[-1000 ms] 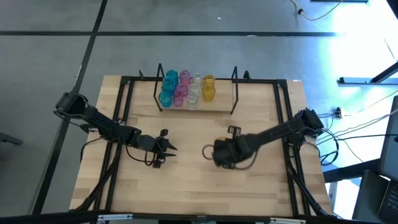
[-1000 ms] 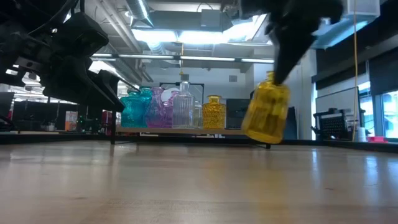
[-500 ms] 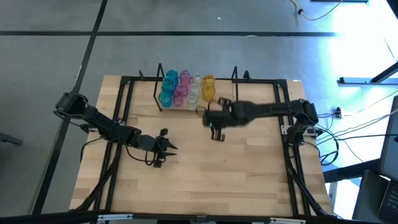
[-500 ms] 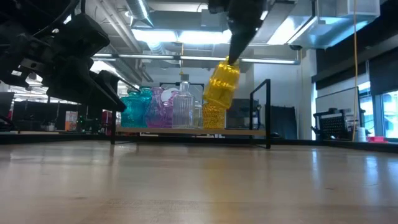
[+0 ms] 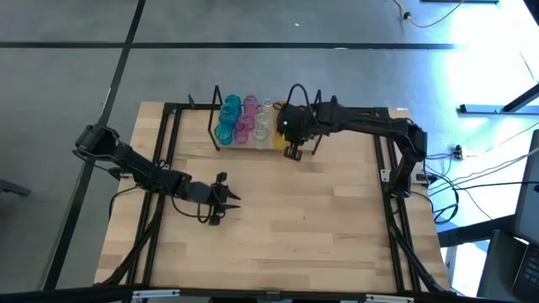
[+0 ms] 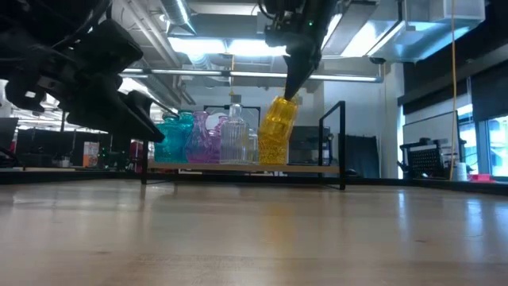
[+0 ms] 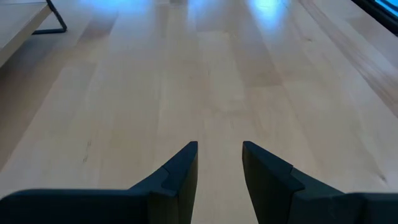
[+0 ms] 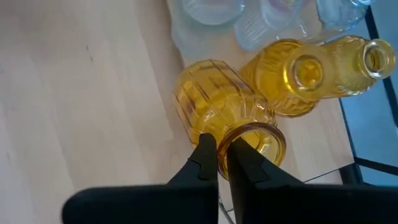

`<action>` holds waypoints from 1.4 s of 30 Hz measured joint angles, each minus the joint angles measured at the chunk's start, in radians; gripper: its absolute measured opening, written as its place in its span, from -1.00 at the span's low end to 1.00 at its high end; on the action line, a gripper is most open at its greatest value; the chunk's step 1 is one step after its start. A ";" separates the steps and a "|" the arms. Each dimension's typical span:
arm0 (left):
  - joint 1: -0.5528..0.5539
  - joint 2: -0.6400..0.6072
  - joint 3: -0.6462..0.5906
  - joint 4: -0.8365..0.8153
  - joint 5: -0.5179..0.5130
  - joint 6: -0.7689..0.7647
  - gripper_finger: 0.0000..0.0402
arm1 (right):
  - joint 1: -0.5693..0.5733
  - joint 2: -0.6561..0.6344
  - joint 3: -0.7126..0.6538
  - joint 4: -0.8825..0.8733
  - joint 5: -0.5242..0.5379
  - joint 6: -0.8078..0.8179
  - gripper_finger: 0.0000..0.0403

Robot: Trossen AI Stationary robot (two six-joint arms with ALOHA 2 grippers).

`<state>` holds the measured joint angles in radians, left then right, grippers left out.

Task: Sort vases onto shelf
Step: Put the yellow vase on the shelf aligned with the other yellow vases

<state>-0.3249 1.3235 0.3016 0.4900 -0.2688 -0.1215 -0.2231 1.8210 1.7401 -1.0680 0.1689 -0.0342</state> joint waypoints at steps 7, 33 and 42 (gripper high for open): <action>0.025 0.000 0.000 0.000 0.000 0.000 -0.41 | -0.035 0.013 -0.001 0.022 -0.014 -0.031 -0.99; 0.037 0.000 0.000 -0.002 0.000 0.000 -0.41 | -0.035 0.099 -0.001 0.093 0.032 -0.077 -0.80; 0.037 0.000 0.000 -0.002 0.000 0.001 -0.41 | -0.033 0.114 -0.001 0.131 0.048 -0.099 -0.72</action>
<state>-0.2882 1.3231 0.3012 0.4877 -0.2684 -0.1208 -0.2558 1.9348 1.7393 -0.9372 0.2171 -0.1327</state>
